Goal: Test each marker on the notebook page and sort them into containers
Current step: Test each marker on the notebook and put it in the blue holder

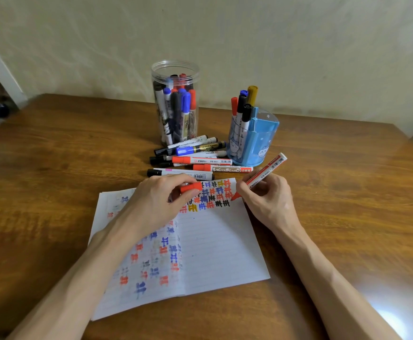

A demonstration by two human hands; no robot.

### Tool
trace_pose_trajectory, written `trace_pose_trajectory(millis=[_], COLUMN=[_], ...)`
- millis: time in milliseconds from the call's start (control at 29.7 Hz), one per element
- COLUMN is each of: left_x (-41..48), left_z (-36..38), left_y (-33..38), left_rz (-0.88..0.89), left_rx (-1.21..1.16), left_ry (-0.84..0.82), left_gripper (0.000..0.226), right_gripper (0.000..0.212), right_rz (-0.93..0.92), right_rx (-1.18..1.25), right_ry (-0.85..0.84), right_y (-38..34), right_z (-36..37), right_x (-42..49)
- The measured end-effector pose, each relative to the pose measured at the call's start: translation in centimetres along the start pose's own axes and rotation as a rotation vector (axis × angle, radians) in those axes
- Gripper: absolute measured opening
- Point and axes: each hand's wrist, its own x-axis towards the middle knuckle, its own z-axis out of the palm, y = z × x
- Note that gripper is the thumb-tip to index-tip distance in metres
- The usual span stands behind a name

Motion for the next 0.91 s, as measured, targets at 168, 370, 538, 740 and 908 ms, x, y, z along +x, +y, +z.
trace_pose_trajectory(millis=[168, 370, 538, 740, 908], left_x=[0.08, 0.05, 0.09, 0.06, 0.11], left_z=[0.08, 0.12, 0.15, 0.15, 0.2], left_y=[-0.1, -0.17, -0.16, -0.21, -0.39], left_rz=[0.005, -0.005, -0.004, 0.005, 0.012], left_rx=[0.009, 0.013, 0.02, 0.016, 0.015], left_ry=[0.003, 0.008, 0.01, 0.011, 0.016], left_gripper=[0.037, 0.037, 0.035, 0.036, 0.039], right_gripper=[0.016, 0.006, 0.01, 0.003, 0.011], right_rz=[-0.001, -0.017, 0.004, 0.0, -0.041], right_rx=[0.001, -0.041, -0.03, -0.023, -0.067], right_ry=[-0.005, 0.02, 0.03, -0.003, -0.002], right_y=[0.06, 0.32, 0.42, 0.12, -0.18], right_z=[-0.02, -0.11, -0.17, -0.1, -0.05], right_x=[0.0, -0.07, 0.16, 0.02, -0.27])
